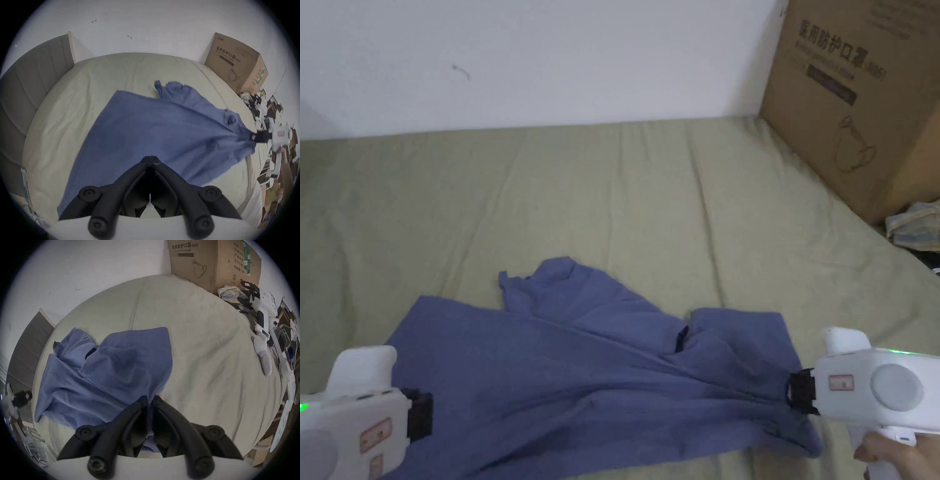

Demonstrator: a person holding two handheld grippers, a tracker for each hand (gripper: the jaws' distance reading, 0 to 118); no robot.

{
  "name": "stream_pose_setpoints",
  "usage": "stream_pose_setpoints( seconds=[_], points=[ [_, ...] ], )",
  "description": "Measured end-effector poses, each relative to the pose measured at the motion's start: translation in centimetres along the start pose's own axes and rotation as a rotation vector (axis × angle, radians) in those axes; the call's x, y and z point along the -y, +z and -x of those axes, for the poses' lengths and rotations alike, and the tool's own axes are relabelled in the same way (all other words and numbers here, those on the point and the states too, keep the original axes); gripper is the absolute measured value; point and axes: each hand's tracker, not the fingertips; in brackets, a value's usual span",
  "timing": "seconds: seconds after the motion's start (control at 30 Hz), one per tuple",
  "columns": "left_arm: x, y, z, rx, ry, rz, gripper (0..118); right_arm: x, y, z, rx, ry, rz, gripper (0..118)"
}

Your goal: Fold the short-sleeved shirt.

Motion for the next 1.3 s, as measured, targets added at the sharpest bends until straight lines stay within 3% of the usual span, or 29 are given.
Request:
stream_pose_setpoints(
  seconds=[0.17,0.2,0.27,0.3,0.37,0.43,0.6,0.63,0.7,0.73,0.77,0.8,1.03,1.3],
  points=[
    [-5.7,-5.4,3.0,0.005,-0.014,0.019,0,0.9,-0.1,0.8,0.008,-0.011,0.016,7],
    [-6.8,-6.8,3.8,-0.004,-0.006,0.027,6,1.0,1.1,2.0,0.008,-0.015,0.019,7],
    [-9.1,-9.4,5.1,-0.036,0.064,0.044,60,1.4,1.3,2.6,0.012,-0.026,0.026,7],
    [-10.0,-10.6,5.6,-0.029,0.073,0.046,75,1.6,1.2,2.9,0.012,-0.026,0.030,7],
    [-11.8,-12.9,6.1,-0.041,0.089,0.051,94,1.3,0.7,2.1,0.017,-0.028,0.035,7],
    [-13.0,-14.8,6.4,-0.070,0.078,0.056,99,1.5,0.7,2.5,0.023,-0.024,0.040,7],
    [-13.9,-18.9,7.0,-0.072,0.142,0.100,95,1.0,0.3,1.8,0.037,-0.032,0.035,7],
    [-13.9,-19.6,7.2,-0.051,0.166,0.117,81,0.9,0.2,1.7,0.039,-0.030,0.037,7],
    [-13.2,-20.5,6.6,-0.046,0.184,0.170,66,0.9,0.0,1.7,0.039,-0.029,0.042,7],
    [-12.8,-19.9,6.1,-0.108,0.081,0.107,50,0.7,-0.6,0.6,0.037,-0.030,0.044,7],
    [-12.5,-19.3,6.2,-0.123,0.071,0.105,31,0.6,-0.7,0.4,0.036,-0.031,0.048,7],
    [-12.7,-19.0,6.1,-0.154,0.048,0.102,2,0.6,-0.6,0.3,0.036,-0.035,0.046,7],
    [-14.4,-15.6,6.1,-0.114,0.060,0.116,1,-0.1,0.6,1.0,0.066,-0.027,0.011,7],
    [-17.4,-3.4,6.4,-0.161,-0.007,-0.069,1,-3.9,5.9,2.9,0.026,-0.009,-0.117,7]
  ],
)
